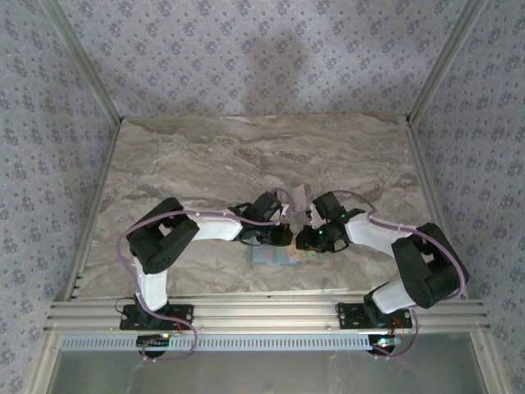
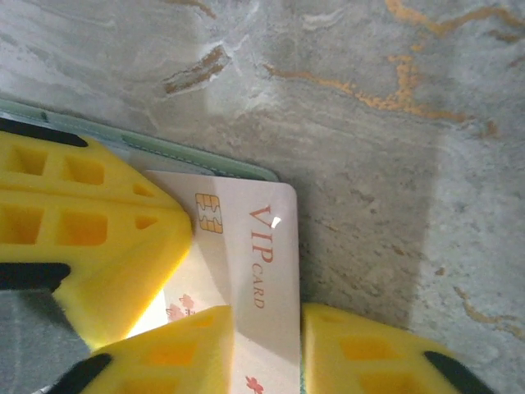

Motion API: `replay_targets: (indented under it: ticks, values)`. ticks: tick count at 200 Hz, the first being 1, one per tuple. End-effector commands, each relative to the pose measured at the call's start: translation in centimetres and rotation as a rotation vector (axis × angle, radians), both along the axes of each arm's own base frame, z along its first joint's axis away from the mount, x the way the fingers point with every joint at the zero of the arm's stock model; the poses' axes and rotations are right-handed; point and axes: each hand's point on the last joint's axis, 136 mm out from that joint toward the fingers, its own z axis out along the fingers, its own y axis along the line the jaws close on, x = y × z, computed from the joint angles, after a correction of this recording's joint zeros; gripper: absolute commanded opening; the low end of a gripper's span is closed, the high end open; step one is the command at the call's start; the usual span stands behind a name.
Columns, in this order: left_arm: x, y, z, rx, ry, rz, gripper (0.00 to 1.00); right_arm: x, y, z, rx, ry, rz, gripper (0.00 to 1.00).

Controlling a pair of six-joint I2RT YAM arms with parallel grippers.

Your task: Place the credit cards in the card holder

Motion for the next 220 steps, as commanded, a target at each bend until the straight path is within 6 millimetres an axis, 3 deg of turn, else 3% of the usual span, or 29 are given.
replay_targets:
  ticks: [1,43,92,126,191,220]
  values:
    - [-3.5,7.1,-8.8,0.342,0.139,0.046,0.08,-1.4,0.5,-0.3,0.043,0.047,0.032,0.19]
    - [-3.1,6.6,-7.4,0.313,0.120,0.034,0.12,-1.0,-0.3,0.9,0.081,0.024,-0.003,0.00]
    - [-2.4,5.6,-3.9,0.197,0.112,0.020,0.25,-0.6,-1.1,2.8,0.127,-0.013,-0.034,0.00]
    - [-2.3,5.4,0.1,0.087,0.066,-0.017,0.40,-0.1,-1.8,3.8,0.122,-0.054,-0.065,0.00]
    - [-2.0,8.9,4.9,-0.041,-0.023,0.021,0.53,0.6,-1.2,7.5,0.202,-0.192,-0.067,0.00]
    - [-0.8,11.8,4.6,0.006,-0.018,0.135,0.55,0.5,0.0,8.1,0.229,-0.215,-0.028,0.00]
